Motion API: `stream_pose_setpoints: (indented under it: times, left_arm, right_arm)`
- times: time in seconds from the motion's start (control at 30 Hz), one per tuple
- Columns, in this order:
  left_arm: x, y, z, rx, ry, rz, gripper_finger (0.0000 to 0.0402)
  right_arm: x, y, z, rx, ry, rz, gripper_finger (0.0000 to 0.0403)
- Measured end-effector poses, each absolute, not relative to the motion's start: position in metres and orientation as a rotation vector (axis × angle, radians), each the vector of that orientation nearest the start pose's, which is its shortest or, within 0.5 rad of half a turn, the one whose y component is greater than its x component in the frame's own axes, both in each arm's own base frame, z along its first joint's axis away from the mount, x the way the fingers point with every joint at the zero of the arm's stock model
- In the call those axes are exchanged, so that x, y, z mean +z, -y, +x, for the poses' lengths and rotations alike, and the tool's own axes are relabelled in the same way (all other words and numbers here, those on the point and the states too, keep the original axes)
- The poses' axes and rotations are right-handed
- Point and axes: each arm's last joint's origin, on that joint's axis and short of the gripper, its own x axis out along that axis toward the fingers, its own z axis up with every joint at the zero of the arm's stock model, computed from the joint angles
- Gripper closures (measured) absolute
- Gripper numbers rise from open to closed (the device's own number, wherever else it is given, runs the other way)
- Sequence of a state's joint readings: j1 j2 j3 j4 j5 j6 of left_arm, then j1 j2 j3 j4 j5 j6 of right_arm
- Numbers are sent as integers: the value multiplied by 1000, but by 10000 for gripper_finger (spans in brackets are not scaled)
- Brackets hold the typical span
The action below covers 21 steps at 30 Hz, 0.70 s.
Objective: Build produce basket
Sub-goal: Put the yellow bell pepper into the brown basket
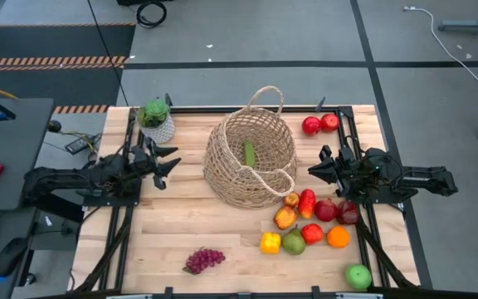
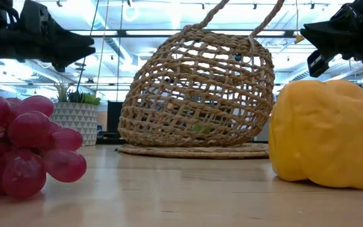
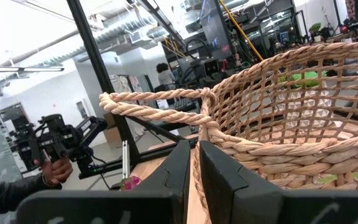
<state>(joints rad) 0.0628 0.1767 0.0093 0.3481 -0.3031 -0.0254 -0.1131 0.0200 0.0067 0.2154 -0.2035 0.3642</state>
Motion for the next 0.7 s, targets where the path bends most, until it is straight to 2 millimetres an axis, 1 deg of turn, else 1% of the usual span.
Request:
stream_pose_setpoints:
  times: [0.13,0.33,0.43,0.7]
  left_arm:
    - [183,-15,105,363,155,-41,208]
    - [160,-15,106,370,-55,-137,209]
    - [158,-15,106,368,-73,-173,206]
    - [158,-15,107,369,-80,-132,208]
  right_arm:
    - [185,5,96,125,181,331,361]
    - [185,5,96,125,181,331,361]
    - [185,5,96,125,181,331,361]
    - [185,5,96,125,181,331,361]
